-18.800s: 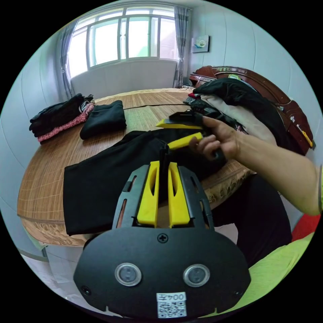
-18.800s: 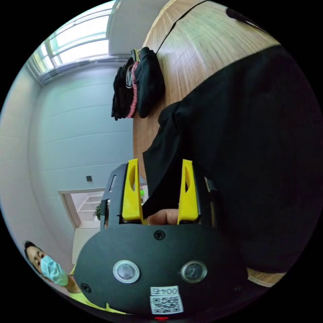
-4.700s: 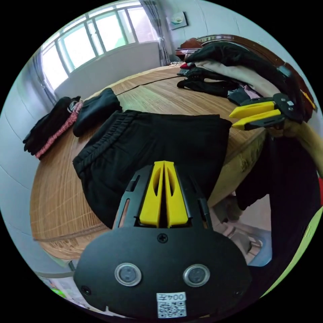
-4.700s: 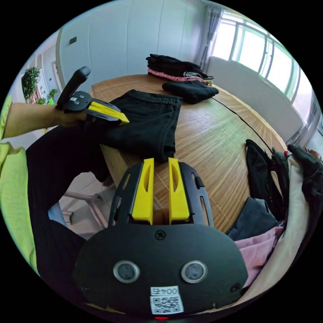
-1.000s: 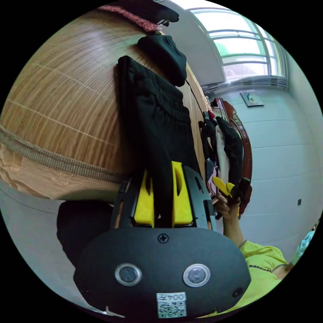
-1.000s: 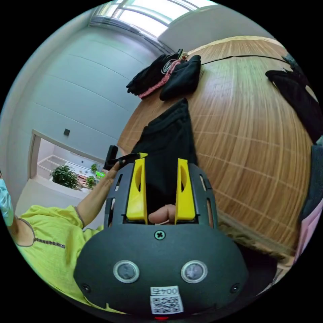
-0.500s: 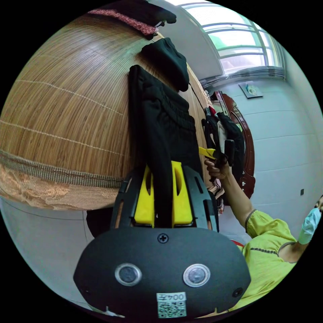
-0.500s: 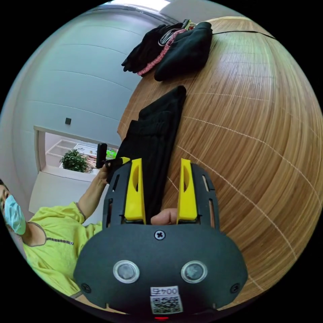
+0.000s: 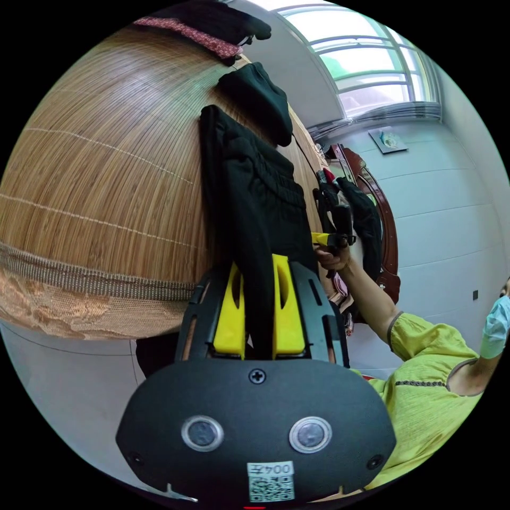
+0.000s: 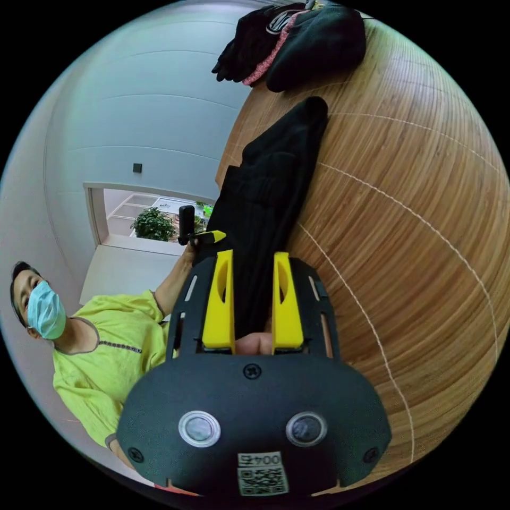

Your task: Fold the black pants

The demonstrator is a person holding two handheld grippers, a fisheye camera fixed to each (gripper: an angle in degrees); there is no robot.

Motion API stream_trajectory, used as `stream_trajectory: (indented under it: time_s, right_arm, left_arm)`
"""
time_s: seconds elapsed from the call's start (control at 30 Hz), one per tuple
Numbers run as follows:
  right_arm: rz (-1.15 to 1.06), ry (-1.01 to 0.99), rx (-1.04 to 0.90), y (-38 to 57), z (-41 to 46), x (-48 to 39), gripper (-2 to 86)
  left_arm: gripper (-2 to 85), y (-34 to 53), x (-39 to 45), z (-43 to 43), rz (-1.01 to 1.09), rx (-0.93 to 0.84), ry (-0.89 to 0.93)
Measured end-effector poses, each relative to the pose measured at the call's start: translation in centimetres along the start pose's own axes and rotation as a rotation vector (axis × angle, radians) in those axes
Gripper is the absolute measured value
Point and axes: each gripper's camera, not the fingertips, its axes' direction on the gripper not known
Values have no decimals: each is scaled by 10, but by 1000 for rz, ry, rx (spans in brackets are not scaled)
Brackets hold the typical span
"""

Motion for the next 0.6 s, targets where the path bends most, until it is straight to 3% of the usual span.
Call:
stream_trajectory:
  time_s: [0.27, 0.43, 0.6]
  right_arm:
    - [14, 23, 158, -21, 20, -12, 67]
    - [-44, 370, 295, -8, 38, -90, 63]
    - [-108, 655, 241, -10, 54, -179, 60]
  left_arm:
    - [88, -23, 8, 2, 28, 18, -16]
    - [84, -36, 45, 0, 93, 51, -166]
    - [83, -59, 121, -15, 184, 68, -224]
